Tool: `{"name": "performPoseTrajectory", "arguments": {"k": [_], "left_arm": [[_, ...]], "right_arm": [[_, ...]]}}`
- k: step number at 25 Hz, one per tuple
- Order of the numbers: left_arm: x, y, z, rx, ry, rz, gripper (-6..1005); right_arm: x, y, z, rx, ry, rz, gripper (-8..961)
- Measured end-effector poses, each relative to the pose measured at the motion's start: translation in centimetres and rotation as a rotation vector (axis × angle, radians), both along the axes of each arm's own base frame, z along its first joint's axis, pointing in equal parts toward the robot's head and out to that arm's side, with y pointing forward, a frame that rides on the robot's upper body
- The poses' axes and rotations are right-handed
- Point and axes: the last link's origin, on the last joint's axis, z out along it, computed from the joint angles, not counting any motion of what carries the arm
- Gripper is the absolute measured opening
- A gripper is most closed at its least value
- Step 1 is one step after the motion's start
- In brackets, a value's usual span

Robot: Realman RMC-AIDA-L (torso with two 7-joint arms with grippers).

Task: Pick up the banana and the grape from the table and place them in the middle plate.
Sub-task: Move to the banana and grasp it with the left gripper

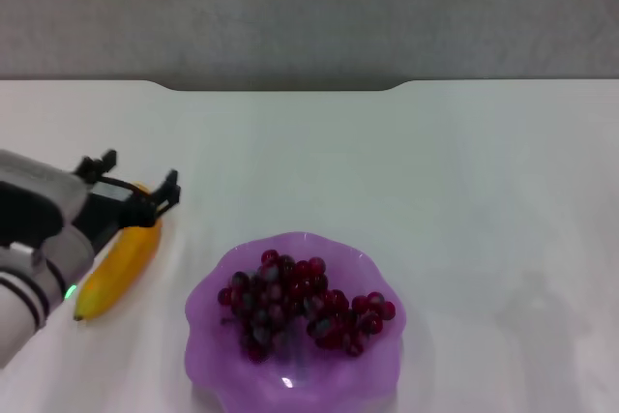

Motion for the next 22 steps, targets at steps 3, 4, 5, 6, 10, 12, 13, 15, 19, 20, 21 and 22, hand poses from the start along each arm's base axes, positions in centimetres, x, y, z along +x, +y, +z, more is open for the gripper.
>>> {"name": "performPoseTrajectory", "arguments": {"k": [3,4,5,6,10,12,13,15,19,20,21,22], "left_arm": [[-0.1,0.5,-0.7,-0.063,0.024,0.043,880],[-0.1,0.7,-0.9,-0.079,0.03,0.055,880],[-0.1,0.8,-1.1,-0.097,0.036,0.068,880],[-0.2,0.8,-1.2,-0.107,0.041,0.078,880],[-0.7,1.0,-1.8,-0.136,0.055,0.107,880],[-1.0,1.0,-2.0,-0.147,0.056,0.122,880],[-1.0,1.0,-2.1,-0.15,0.057,0.128,880],[-1.3,1.0,-2.2,-0.154,0.058,0.138,880],[-2.3,1.3,-2.1,-0.154,0.062,0.174,881],[-2.5,1.4,-2.2,-0.156,0.061,0.182,881],[-2.6,1.4,-2.2,-0.156,0.061,0.185,881],[-2.7,1.4,-2.2,-0.155,0.061,0.188,881]], "right_arm": [[-0.3,0.1,-0.2,-0.004,-0.04,0.001,8],[-0.4,0.1,-0.2,-0.004,-0.049,0.001,9],[-0.5,0.1,-0.3,-0.006,-0.058,0.002,9],[-0.6,0.2,-0.4,-0.007,-0.062,0.004,9],[-0.9,0.2,-0.6,-0.012,-0.061,0.013,9],[-1.0,0.2,-0.6,-0.013,-0.063,0.017,9],[-1.0,0.2,-0.6,-0.014,-0.064,0.02,9],[-1.2,0.1,-0.7,-0.014,-0.068,0.03,9],[-1.6,0.1,-0.8,-0.019,-0.074,0.054,9],[-1.8,0.1,-0.9,-0.02,-0.072,0.06,9],[-1.9,0.1,-0.9,-0.02,-0.072,0.065,9],[-2.0,0.0,-1.0,-0.019,-0.071,0.072,9]]}}
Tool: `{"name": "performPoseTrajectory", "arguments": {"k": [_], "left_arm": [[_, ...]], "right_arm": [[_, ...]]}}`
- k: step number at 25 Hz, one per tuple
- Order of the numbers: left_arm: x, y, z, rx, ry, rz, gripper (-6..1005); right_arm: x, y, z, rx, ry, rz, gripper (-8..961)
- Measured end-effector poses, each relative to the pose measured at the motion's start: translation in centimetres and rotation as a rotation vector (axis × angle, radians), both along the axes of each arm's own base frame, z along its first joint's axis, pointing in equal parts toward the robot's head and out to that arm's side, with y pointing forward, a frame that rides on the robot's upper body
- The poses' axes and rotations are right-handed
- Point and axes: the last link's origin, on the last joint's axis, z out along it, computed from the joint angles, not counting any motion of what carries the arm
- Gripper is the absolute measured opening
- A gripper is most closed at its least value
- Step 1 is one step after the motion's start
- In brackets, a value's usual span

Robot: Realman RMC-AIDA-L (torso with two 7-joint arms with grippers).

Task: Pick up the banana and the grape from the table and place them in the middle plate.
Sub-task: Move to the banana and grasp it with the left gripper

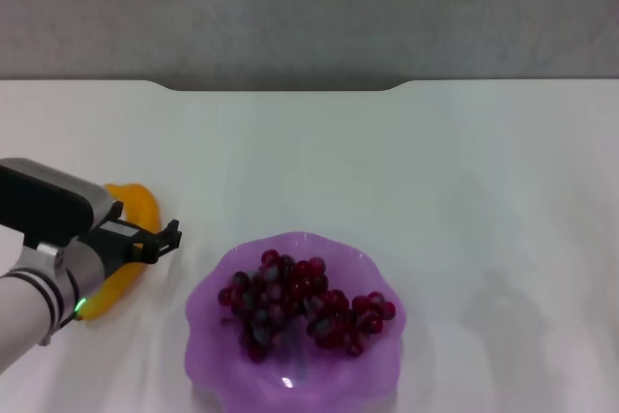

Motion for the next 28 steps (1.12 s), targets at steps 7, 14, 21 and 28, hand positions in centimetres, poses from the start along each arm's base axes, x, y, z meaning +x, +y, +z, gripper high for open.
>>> {"name": "performPoseTrajectory", "arguments": {"k": [7,14,21,28], "left_arm": [[-0.8,-0.1,0.2,0.01,0.005,0.017,881],[-1.4,-0.2,0.1,0.004,0.012,0.037,880],[-1.5,-0.4,0.0,-0.003,0.013,0.043,878],[-1.7,-0.5,-0.2,-0.012,0.019,0.049,877]], "right_arm": [[-0.5,-0.3,0.0,0.012,-0.007,0.034,9],[-0.7,-0.3,0.1,0.018,-0.01,0.045,10],[-0.9,-0.5,0.3,0.031,-0.013,0.06,10],[-0.9,-0.5,0.3,0.032,-0.013,0.061,9]]}}
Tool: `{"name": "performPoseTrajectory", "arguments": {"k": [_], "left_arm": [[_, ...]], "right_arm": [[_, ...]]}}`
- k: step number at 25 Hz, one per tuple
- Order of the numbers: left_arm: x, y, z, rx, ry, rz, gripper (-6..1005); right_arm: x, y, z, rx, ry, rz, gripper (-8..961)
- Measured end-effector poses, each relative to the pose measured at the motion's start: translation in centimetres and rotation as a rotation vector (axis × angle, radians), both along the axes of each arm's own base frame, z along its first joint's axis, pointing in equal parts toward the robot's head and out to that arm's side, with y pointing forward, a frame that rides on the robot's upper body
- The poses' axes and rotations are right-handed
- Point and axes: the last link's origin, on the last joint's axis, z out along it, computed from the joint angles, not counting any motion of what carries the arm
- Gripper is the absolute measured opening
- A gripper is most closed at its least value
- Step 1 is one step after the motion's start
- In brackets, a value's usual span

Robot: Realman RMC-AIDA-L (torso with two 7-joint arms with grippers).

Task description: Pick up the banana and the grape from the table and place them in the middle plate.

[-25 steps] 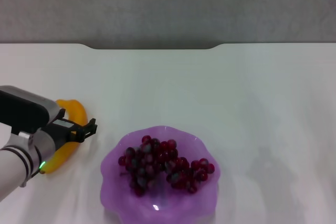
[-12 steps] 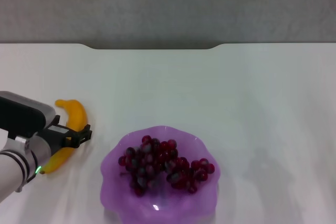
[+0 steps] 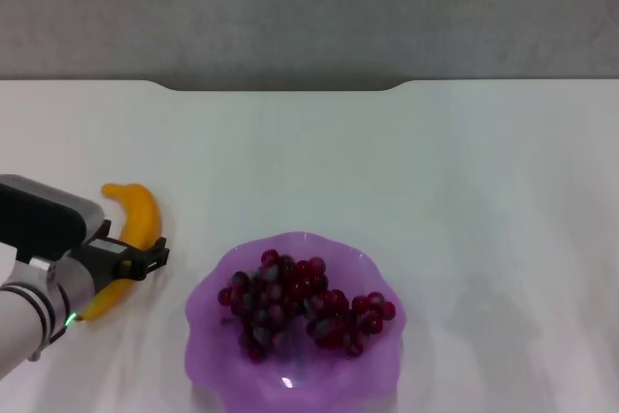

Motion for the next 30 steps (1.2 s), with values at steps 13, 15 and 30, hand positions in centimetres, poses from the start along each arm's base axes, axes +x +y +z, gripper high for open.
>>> {"name": "performPoseTrajectory", "arguments": {"k": [13,15,30], "left_arm": [[0.0,-0.05,-0.15,-0.006,0.001,0.005,863],[0.0,-0.04,-0.18,-0.009,0.001,0.008,860],[-0.24,-0.02,-0.22,-0.017,0.008,0.021,524]], "right_arm": [[-0.01,0.0,0.02,0.001,0.0,0.001,8],[-0.03,-0.01,0.02,0.002,0.0,0.002,8],[-0.31,-0.2,0.08,0.013,-0.003,0.02,9]]}}
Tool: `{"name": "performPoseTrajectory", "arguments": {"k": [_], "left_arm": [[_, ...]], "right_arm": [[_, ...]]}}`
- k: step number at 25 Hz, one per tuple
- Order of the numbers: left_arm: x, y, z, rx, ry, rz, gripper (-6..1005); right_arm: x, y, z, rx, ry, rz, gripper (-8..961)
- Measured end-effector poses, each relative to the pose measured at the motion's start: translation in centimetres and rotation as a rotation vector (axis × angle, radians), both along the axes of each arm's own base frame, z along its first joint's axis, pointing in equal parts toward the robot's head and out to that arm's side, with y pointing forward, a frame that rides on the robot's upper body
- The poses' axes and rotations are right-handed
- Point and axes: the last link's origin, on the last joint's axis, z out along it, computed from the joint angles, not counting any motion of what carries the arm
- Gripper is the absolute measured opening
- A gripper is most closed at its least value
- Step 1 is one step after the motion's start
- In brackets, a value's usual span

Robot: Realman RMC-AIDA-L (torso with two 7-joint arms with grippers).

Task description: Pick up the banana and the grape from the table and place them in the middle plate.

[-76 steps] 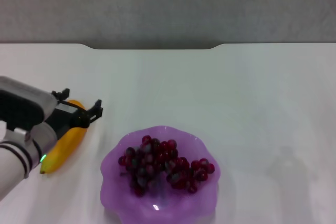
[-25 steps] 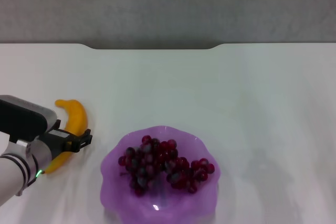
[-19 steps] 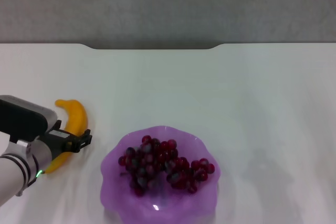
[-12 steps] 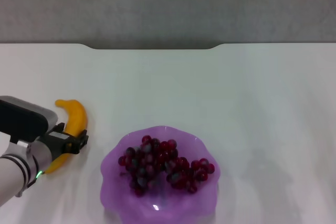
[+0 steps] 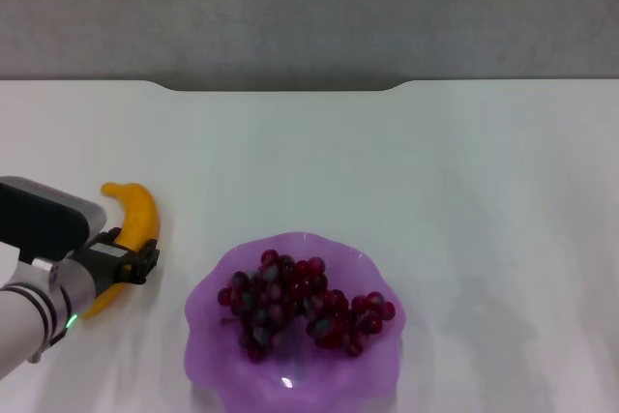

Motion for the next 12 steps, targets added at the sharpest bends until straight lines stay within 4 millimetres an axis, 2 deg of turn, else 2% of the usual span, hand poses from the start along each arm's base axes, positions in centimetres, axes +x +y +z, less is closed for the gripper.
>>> {"name": "performPoseTrajectory", "arguments": {"k": [12], "left_arm": [[0.23,0.15,0.01,-0.013,-0.001,0.014,510]], "right_arm": [[0.08,0.02,-0.02,-0.003,-0.002,-0.004,9]]}}
